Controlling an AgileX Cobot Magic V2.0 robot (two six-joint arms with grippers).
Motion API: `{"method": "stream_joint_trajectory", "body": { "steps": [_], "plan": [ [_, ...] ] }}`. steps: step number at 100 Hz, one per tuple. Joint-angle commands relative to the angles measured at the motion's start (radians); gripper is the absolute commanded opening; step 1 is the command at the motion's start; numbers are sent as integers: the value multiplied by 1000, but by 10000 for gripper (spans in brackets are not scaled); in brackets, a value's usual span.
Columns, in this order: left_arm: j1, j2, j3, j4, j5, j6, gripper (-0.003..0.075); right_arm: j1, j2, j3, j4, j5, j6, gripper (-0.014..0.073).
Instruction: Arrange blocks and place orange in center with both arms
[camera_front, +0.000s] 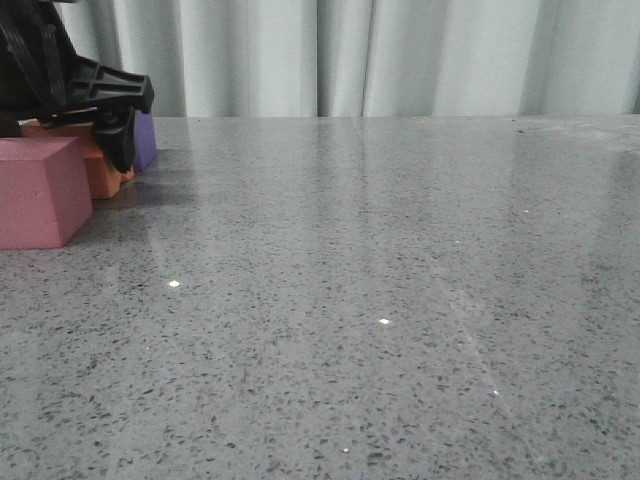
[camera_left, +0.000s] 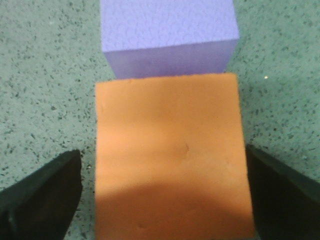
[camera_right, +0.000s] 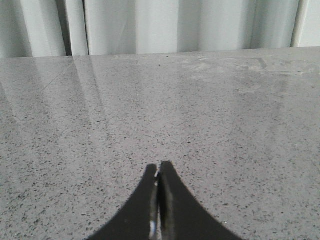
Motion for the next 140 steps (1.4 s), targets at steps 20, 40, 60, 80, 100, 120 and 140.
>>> {"method": "stream_joint_trajectory", "body": {
  "steps": [20, 40, 60, 80, 100, 120, 140],
  "plan": [
    [0, -170, -49, 4, -9, 17, 619, -6, -20, -14, 1, -84, -9, -67],
    [0, -312, -49, -59, 45, 97, 618, -6, -20, -14, 1, -84, -9, -67],
    [0, -462, -10, -48, 85, 142, 607, -6, -20, -14, 1, -84, -9, -67],
    [0, -641, 146, -41, 85, 142, 384, -6, -20, -14, 1, -84, -9, -67],
    [0, -868, 341, -39, 60, 136, 49, -6, -20, -14, 1, -84, -9, -67],
    [0, -1077, 465, -33, 60, 136, -19, -6, -20, -14, 1, -84, -9, -67],
    [0, -1185, 501, -29, 86, 136, -19, -6, -20, -14, 1, -84, -9, -67]
  ]
}}
